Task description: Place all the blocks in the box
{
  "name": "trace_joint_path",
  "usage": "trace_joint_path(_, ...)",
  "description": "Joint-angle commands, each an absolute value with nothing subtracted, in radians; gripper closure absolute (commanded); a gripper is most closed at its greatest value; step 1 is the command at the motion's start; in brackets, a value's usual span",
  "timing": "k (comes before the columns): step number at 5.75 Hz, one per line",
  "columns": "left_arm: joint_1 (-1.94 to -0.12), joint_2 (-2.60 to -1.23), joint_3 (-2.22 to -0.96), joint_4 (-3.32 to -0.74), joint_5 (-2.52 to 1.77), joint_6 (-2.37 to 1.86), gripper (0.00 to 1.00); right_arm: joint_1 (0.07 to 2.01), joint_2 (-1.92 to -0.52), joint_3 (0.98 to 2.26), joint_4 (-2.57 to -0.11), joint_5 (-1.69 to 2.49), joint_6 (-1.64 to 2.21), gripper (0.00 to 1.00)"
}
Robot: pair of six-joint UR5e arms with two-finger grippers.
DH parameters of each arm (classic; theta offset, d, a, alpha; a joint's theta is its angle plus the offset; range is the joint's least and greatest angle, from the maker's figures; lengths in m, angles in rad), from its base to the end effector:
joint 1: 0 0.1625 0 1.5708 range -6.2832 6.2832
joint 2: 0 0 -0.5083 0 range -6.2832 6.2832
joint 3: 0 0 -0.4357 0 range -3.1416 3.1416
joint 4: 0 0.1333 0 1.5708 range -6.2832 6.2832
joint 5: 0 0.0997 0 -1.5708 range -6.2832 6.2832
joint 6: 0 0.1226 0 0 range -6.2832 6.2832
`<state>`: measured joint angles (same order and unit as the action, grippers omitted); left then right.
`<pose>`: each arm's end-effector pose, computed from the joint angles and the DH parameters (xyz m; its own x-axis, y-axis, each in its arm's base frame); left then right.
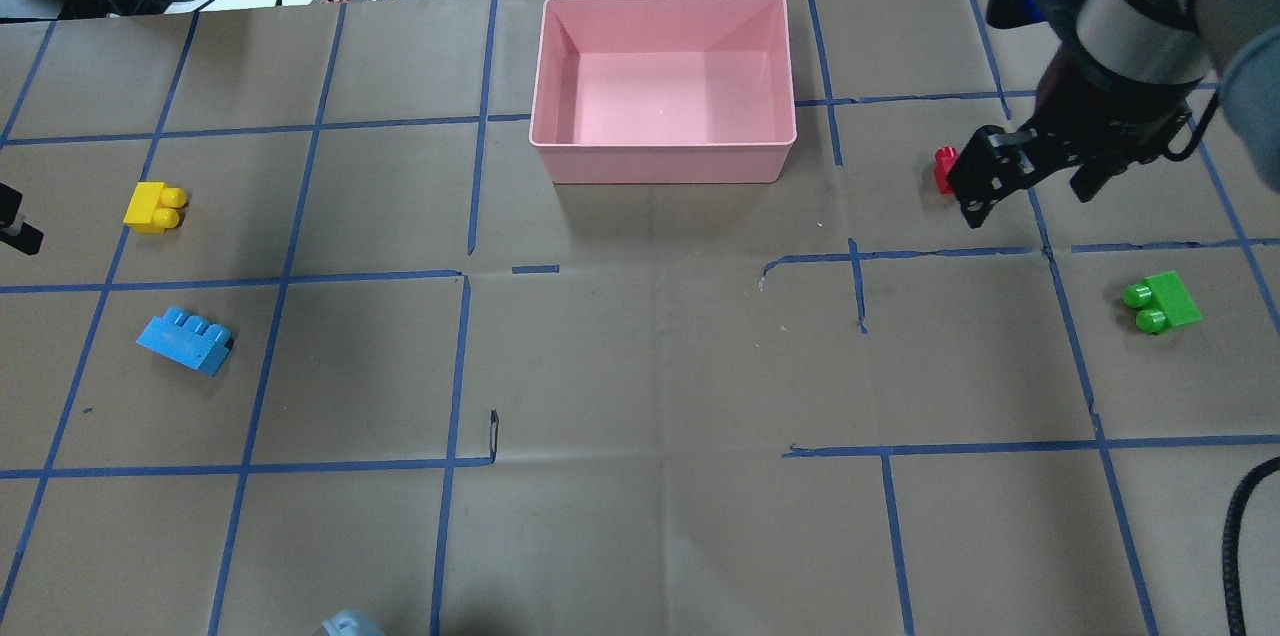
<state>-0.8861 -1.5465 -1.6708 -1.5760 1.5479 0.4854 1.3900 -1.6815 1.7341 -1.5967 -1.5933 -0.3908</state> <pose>0.2181 -0.4823 0.5075 -0.9780 -0.2003 0.0579 -0.1968 0.9786 0.0608 0.0429 -0.4911 0.5196 -0.9779 -0.2089 0.0106 -0.2085 0.9775 0.0333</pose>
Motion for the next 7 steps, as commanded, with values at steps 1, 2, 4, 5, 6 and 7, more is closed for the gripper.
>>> trace_joint_path(1, -0.882, -1.558, -1.683, -1.574, 1.549, 0.213, 0.02, 1.185, -1.675, 1.784, -1.742, -1.591, -0.55, 0.0)
trace_joint_path(2, -0.862, -1.557, -1.68, -1.563, 1.552, -0.133, 0.01, 1.116, -1.661, 1.807, -1.788, -1.591, -0.64, 0.0)
trace_joint_path(4, -0.851, -1.565, -1.687, -1.489, 1.62, -0.349, 0.01, 0.964, -1.536, 1.838, -1.929, -1.548, -0.756, 0.0)
trace_joint_path(5, -0.85, -1.574, -1.695, -1.444, 1.62, -0.415, 0.02, 0.962, -1.493, 1.87, -2.112, -1.543, -0.747, 0.0)
trace_joint_path(6, -0.85, -1.583, -1.697, -1.442, 1.618, -0.575, 0.02, 0.962, -1.462, 1.929, -2.206, -1.457, -0.746, 0.0)
trace_joint_path(7, -0.85, -1.598, -1.716, -1.439, 1.615, -0.628, 0.02, 0.959, -1.447, 1.99, -2.212, -1.301, -0.747, 0.0)
